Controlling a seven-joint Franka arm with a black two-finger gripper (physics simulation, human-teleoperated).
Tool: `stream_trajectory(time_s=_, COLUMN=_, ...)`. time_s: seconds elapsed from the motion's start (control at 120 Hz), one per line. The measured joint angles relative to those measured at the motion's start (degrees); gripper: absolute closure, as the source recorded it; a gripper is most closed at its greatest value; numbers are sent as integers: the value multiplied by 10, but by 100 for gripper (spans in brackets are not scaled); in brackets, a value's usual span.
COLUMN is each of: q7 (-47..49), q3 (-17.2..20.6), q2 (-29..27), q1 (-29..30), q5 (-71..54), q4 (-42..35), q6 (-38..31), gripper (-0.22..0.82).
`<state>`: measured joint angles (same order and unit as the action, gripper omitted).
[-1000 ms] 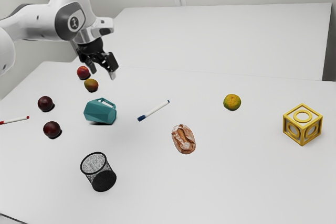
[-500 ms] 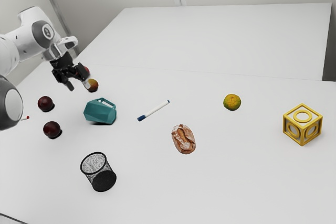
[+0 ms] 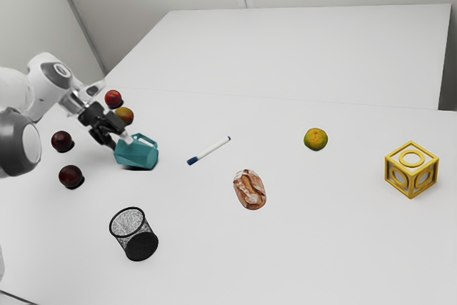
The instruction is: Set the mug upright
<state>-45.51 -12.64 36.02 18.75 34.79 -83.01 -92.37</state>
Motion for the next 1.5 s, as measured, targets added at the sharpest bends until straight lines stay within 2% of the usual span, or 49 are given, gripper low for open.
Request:
stream_trajectory(time_s=0.133, q7=-26, q3=2, q2=7, q1=4, q5=33, q4=0, q6=10, gripper=11)
stream_trajectory(time_s=0.442, q7=-66, q3=2, q2=12, q1=7, q5=85, q4=-2, q6=23, gripper=54)
stream_trajectory(time_s=0.683, q7=-79, q3=3, q2=7, q1=9, q5=148, q4=-7, q6=50, gripper=72)
stream_trajectory(time_s=0.917, q7=-73, q3=2, q2=-19, q1=-15, q5=138, q4=-10, q6=60, gripper=76)
stream_trajectory(time_s=1.025, q7=-59, q3=2, q2=-47, q1=-47, q5=91, q4=-13, q6=35, gripper=77)
stream_trajectory(time_s=1.067, q7=-50, q3=2, q2=-67, q1=-62, q5=68, q4=-30, q6=15, gripper=77)
stream_trajectory(time_s=1.208, q7=-7, q3=-1, q2=-180, q1=-142, q5=-39, q4=-165, q6=-104, gripper=78)
stream_trajectory(time_s=1.367, q7=73, q3=-27, q2=-246, q1=-234, q5=-179, q4=-249, q6=-212, gripper=78)
stream_trajectory(time_s=1.5, q7=151, q3=-47, q2=-274, q1=-288, q5=-263, q4=-291, q6=-266, gripper=78)
